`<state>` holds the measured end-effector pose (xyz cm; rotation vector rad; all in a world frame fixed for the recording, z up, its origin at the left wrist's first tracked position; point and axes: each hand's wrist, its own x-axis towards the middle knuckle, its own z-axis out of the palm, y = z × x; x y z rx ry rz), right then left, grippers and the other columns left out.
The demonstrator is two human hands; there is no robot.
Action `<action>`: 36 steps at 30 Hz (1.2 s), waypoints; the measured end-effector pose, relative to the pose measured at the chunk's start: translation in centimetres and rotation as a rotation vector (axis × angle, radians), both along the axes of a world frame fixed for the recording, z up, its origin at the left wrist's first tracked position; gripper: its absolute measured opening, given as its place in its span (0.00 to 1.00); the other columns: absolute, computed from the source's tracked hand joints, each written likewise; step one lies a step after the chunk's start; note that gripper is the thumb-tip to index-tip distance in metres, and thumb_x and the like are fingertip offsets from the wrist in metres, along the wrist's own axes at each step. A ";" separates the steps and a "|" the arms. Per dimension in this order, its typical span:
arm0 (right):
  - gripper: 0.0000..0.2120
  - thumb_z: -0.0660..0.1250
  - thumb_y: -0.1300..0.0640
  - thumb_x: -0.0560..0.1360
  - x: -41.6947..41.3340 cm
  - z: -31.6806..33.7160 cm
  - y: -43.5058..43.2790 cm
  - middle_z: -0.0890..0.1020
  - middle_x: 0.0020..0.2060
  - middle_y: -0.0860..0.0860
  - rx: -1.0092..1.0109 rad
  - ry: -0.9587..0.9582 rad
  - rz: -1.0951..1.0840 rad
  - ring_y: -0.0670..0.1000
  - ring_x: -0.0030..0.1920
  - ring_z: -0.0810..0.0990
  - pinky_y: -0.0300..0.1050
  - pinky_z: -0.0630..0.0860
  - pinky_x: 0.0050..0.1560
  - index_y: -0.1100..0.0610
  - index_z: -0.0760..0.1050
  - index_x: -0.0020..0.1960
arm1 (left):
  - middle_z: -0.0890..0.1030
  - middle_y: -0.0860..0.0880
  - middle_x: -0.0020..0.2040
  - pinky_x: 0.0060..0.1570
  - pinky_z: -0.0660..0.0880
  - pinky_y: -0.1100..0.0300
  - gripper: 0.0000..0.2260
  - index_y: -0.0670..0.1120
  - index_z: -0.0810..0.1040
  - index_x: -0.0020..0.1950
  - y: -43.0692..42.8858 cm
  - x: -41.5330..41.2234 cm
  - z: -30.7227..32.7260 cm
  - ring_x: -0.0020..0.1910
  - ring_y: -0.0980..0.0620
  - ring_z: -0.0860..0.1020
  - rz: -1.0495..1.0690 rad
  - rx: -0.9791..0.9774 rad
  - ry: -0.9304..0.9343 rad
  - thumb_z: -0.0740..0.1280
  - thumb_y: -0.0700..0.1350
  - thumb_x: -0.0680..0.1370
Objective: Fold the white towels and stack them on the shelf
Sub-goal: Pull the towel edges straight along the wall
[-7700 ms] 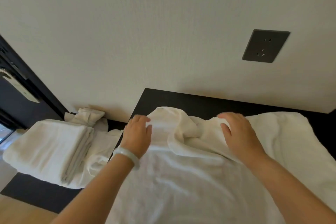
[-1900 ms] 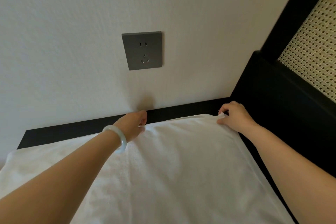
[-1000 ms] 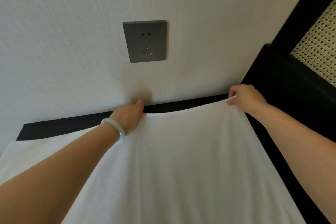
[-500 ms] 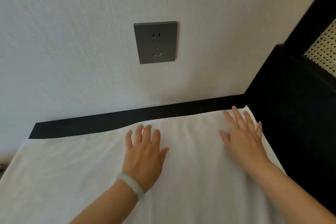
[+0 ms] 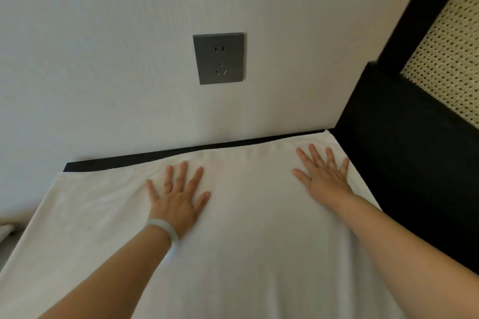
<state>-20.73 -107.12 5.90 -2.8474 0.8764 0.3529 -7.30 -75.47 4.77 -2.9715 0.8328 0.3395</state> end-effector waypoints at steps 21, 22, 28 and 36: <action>0.27 0.45 0.44 0.85 8.3 -0.6 20.2 0.50 0.81 0.54 0.041 -0.251 0.262 0.53 0.80 0.45 0.57 0.38 0.78 0.52 0.49 0.81 | 0.60 0.51 0.78 0.75 0.46 0.64 0.22 0.48 0.57 0.79 0.6 -3.1 0.9 0.76 0.59 0.55 0.161 -0.804 0.231 0.52 0.42 0.84; 0.28 0.44 0.42 0.84 8.8 -1.0 21.2 0.48 0.81 0.55 0.019 -0.214 0.244 0.56 0.80 0.43 0.61 0.37 0.76 0.50 0.47 0.81 | 0.65 0.50 0.76 0.73 0.51 0.68 0.21 0.47 0.63 0.76 1.9 -2.9 1.6 0.74 0.57 0.60 0.224 -0.905 0.242 0.54 0.37 0.83; 0.35 0.27 0.32 0.72 9.3 -2.5 22.1 0.42 0.80 0.59 -0.113 -0.121 0.232 0.64 0.79 0.39 0.73 0.36 0.71 0.39 0.35 0.79 | 0.69 0.46 0.71 0.71 0.58 0.56 0.20 0.45 0.71 0.71 12.8 3.8 2.5 0.71 0.45 0.65 0.498 -0.589 -0.146 0.60 0.35 0.79; 0.37 0.22 0.30 0.69 9.2 -2.4 22.0 0.43 0.81 0.58 -0.146 -0.113 0.207 0.63 0.79 0.41 0.72 0.39 0.72 0.38 0.30 0.76 | 0.74 0.40 0.65 0.61 0.68 0.51 0.17 0.43 0.71 0.69 19.3 12.9 3.5 0.63 0.39 0.71 0.804 -0.362 0.103 0.58 0.46 0.82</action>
